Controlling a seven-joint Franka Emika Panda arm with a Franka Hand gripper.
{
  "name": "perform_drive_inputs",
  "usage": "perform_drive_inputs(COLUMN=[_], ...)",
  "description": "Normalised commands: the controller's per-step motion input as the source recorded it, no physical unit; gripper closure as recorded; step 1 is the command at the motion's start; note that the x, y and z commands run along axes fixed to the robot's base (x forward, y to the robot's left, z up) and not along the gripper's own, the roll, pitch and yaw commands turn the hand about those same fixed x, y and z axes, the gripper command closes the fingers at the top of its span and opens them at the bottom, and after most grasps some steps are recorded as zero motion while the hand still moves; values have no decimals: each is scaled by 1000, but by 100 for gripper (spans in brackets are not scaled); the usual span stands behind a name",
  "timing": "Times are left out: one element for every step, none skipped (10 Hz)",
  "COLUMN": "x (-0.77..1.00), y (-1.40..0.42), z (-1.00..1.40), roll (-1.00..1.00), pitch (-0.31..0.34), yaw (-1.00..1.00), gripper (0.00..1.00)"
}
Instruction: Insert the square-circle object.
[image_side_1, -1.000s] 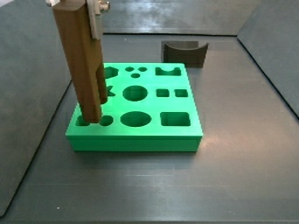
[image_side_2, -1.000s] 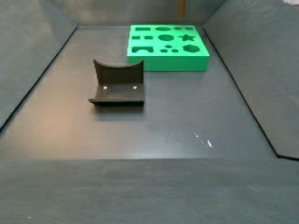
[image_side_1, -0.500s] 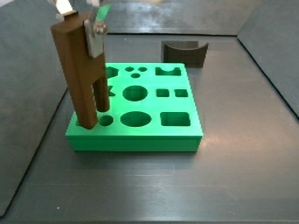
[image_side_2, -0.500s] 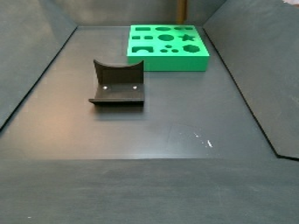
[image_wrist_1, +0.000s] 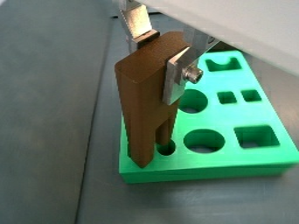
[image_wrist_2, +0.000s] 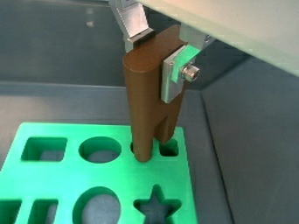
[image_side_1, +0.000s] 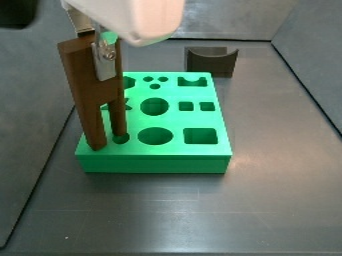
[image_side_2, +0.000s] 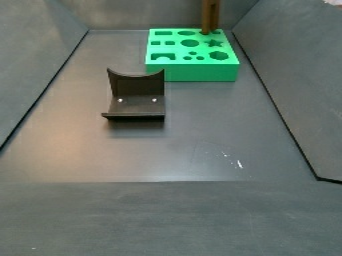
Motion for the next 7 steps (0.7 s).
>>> perform_drive_inputs(x=[0, 0, 0, 0, 0, 0, 0], y=[0, 0, 0, 0, 0, 0, 0], z=[0, 0, 0, 0, 0, 0, 0], roll=[-30, -37, -33, -33, -30, -14, -13], pitch=[-26, -30, -26, -26, -26, -20, -16], yaw=[-1000, -1000, -1000, -1000, -1000, -1000, -1000], gripper=[100, 100, 100, 100, 100, 100, 100])
